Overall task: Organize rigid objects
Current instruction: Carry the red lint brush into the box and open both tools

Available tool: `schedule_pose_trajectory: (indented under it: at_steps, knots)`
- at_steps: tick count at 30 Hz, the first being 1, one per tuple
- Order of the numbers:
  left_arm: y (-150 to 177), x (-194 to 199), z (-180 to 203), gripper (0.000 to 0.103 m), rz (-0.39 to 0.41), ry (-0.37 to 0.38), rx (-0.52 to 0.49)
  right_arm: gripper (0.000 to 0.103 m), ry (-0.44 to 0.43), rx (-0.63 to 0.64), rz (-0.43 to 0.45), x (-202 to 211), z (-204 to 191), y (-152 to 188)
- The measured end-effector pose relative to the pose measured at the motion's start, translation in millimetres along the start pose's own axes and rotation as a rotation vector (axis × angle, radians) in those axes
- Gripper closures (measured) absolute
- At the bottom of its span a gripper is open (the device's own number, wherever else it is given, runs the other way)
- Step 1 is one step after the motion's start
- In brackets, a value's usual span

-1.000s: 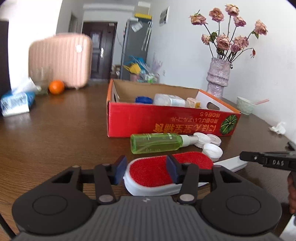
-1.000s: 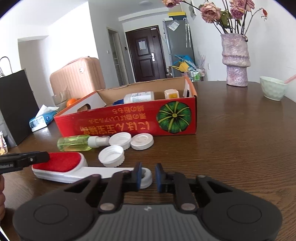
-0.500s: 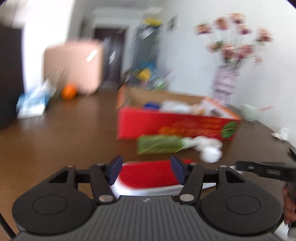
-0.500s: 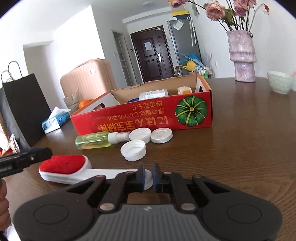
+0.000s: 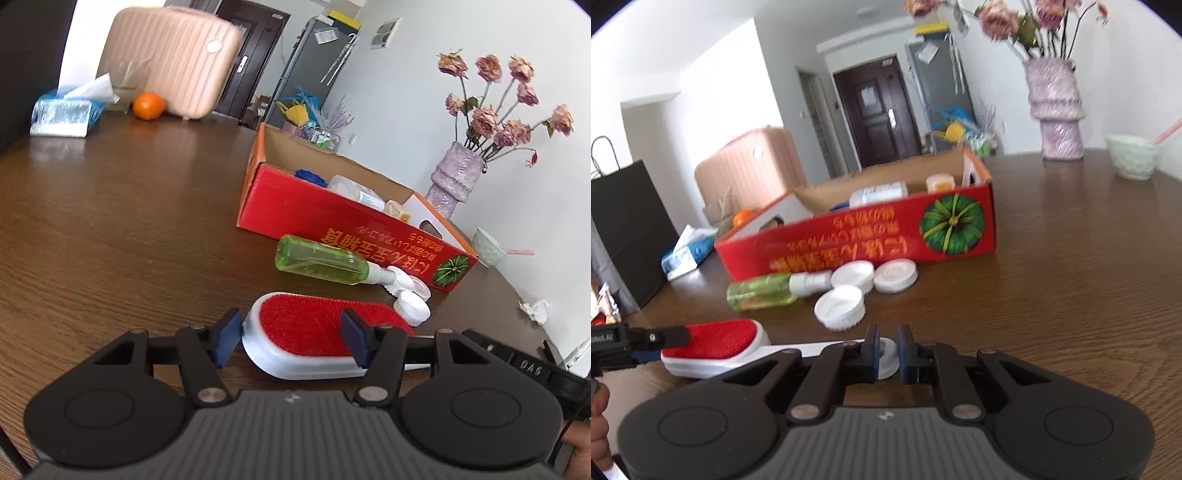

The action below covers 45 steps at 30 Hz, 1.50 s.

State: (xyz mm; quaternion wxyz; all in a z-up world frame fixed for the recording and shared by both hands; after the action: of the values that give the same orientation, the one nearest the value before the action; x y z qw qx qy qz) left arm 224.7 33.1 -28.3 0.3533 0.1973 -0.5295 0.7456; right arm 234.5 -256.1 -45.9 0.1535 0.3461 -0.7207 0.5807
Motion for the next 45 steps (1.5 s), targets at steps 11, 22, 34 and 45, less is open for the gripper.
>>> schedule_pose_trajectory:
  at_steps: [11, 22, 34, 45]
  knots:
    - [-101.9, -5.9, 53.1, 0.044, 0.146, 0.028, -0.135, 0.092, 0.055, 0.009, 0.203, 10.2, 11.4, -87.8]
    - [-185.8, -106.9, 41.8, 0.054, -0.01, 0.054, -0.161, 0.096, -0.027, 0.069, 0.054, -99.1, 14.7, -175.4]
    - [-162.2, -128.4, 42.9, 0.021, 0.029, -0.136, -0.249, 0.058, 0.101, 0.204, 0.103, -111.5, -3.4, -155.0]
    - [-146.6, -110.6, 50.0, 0.01, 0.189, -0.314, -0.361, 0.028, 0.009, 0.104, 0.128, -95.4, 15.3, -154.3]
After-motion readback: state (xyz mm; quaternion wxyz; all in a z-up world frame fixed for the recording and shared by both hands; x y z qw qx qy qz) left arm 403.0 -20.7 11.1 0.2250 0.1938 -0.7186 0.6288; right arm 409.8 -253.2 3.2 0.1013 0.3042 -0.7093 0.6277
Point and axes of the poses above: each gripper's, at about its wrist camera, not at the fingertips, and x roughly against the way its jaws point, z to its right, y to its underside, the point moved 4 cm from there along -x, roughly the way its jaws point, and after that the axes turned 12 degrees about -z, right-handed, at the moved point
